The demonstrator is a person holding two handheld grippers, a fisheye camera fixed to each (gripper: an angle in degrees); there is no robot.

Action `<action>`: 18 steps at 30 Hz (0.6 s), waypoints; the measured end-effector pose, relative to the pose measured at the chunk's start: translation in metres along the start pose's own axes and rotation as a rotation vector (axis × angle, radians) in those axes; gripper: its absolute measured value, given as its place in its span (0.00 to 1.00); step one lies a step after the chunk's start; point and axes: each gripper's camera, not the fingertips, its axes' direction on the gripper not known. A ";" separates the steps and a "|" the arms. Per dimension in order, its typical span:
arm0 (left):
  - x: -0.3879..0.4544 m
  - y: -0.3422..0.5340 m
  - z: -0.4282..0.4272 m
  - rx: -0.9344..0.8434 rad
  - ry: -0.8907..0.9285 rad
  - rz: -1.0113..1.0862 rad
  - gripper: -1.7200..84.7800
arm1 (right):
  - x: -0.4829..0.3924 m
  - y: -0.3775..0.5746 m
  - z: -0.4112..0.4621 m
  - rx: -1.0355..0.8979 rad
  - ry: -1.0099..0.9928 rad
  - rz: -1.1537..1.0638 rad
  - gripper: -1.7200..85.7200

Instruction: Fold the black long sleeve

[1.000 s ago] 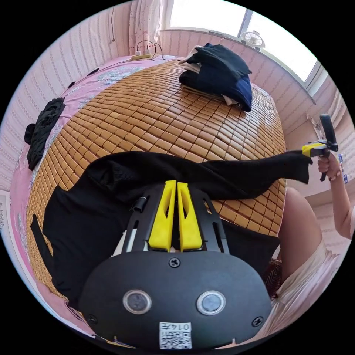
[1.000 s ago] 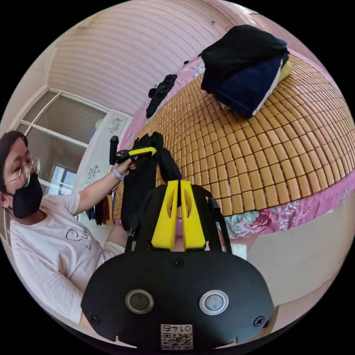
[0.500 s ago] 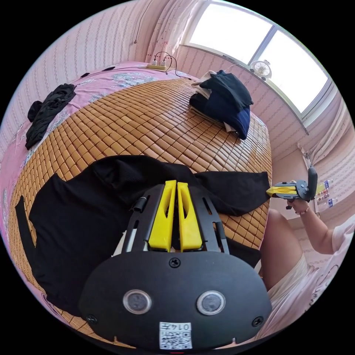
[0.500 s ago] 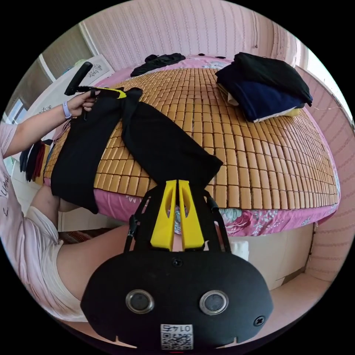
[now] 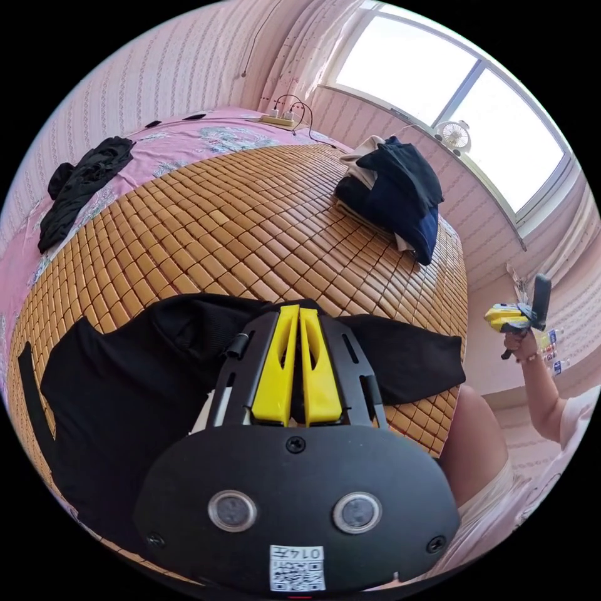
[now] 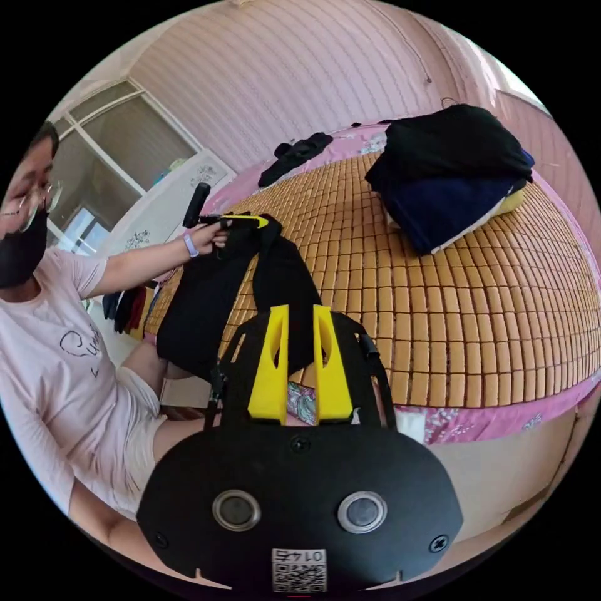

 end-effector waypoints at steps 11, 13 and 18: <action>-0.021 0.023 -0.028 0.016 -0.050 -0.052 0.01 | -0.021 0.011 0.054 -0.158 0.047 -0.038 0.04; -0.025 0.023 -0.032 0.009 -0.058 -0.064 0.01 | -0.002 0.002 0.026 -0.045 -0.153 0.044 0.04; -0.028 0.015 -0.043 0.022 -0.065 -0.075 0.02 | 0.078 -0.010 -0.024 0.152 -0.200 0.305 0.06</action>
